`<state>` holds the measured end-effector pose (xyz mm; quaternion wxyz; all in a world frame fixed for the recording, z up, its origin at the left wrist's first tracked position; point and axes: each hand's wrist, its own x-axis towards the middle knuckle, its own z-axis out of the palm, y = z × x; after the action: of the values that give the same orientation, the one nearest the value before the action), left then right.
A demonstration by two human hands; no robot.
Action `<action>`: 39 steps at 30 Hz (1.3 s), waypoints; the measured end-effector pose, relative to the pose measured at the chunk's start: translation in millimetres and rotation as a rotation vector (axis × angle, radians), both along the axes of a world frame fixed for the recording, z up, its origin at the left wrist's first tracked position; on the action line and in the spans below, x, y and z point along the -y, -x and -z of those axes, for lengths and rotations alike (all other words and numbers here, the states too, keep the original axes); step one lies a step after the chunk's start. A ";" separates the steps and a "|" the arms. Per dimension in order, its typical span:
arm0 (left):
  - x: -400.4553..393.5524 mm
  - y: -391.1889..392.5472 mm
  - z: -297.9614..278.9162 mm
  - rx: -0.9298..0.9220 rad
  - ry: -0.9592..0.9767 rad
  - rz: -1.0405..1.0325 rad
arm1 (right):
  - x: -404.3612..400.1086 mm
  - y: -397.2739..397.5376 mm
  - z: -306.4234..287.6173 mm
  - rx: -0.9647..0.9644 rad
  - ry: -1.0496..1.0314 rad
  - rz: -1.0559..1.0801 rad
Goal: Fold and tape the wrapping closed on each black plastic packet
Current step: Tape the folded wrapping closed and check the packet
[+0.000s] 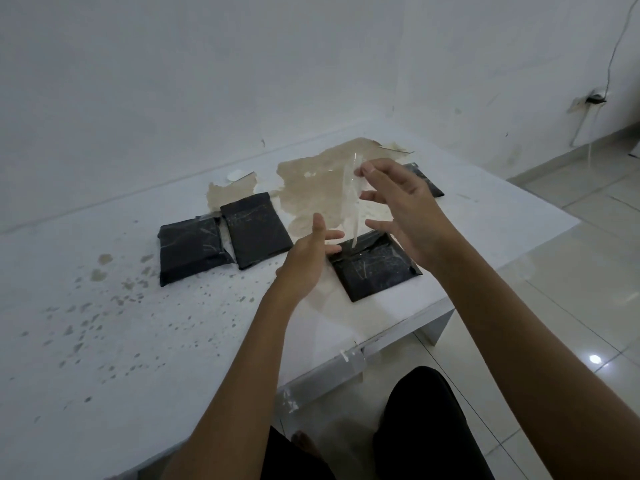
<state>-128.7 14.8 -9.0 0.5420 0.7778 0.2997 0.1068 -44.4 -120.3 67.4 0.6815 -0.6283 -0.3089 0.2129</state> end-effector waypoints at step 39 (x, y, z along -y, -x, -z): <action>-11.2 16.1 -6.8 0.167 0.186 -0.339 | -0.6 -60.3 92.1 0.085 0.270 0.379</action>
<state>-144.8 26.1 -2.2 0.6087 0.6513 0.3888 0.2326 15.9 -119.7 -24.6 0.6055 -0.7689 -0.1827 0.0938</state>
